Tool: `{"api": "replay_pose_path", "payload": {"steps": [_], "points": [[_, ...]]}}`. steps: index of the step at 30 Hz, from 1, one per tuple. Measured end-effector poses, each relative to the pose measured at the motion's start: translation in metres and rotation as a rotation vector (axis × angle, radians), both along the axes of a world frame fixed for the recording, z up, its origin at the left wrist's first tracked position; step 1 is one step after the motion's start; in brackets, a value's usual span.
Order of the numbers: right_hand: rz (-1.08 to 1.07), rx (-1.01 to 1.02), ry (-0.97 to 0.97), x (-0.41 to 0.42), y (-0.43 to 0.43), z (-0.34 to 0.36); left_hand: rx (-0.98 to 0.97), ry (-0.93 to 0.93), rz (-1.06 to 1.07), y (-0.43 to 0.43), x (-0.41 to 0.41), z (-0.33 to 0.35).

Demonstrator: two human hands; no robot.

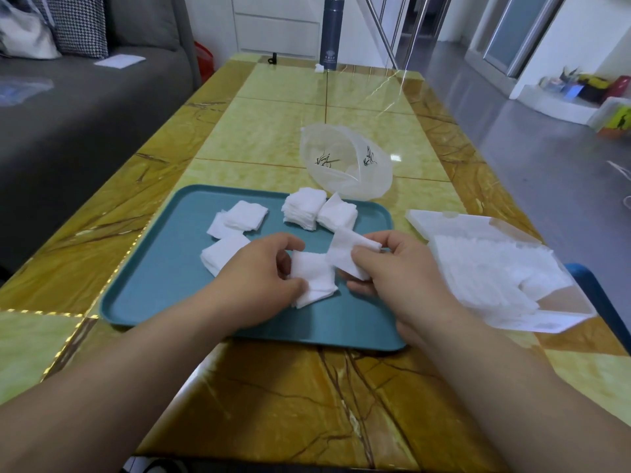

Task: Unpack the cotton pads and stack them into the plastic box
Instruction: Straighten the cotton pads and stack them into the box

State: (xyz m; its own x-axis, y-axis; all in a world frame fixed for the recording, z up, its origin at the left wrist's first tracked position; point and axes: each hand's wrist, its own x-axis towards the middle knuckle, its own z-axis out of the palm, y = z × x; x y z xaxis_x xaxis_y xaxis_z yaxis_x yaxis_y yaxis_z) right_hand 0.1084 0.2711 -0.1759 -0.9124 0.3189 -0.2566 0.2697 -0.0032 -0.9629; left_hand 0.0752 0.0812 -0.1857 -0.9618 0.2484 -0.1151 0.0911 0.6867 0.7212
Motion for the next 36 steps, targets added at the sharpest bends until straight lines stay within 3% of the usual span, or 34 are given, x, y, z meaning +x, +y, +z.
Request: {"api": "replay_pose_path", "payload": {"steps": [8,12,16,21,27,36], "points": [[-0.041,0.017,0.027,-0.001,0.002,-0.004,0.051,0.1,0.058,0.005,0.005,0.007],[-0.075,0.032,0.038,-0.004,0.004,-0.005,0.277,0.141,0.159,0.003,0.003,0.016],[-0.048,-0.046,0.061,-0.003,0.003,-0.003,0.56,0.021,0.151,-0.002,0.005,0.024],[0.118,-0.105,0.067,0.001,0.0,0.003,0.697,-0.12,0.051,-0.001,0.008,0.027],[0.319,-0.16,0.092,0.005,-0.004,0.009,0.69,-0.097,0.029,0.004,0.011,0.023],[0.405,-0.12,0.1,0.005,0.0,0.011,0.618,-0.013,0.086,0.003,0.007,0.016]]}}
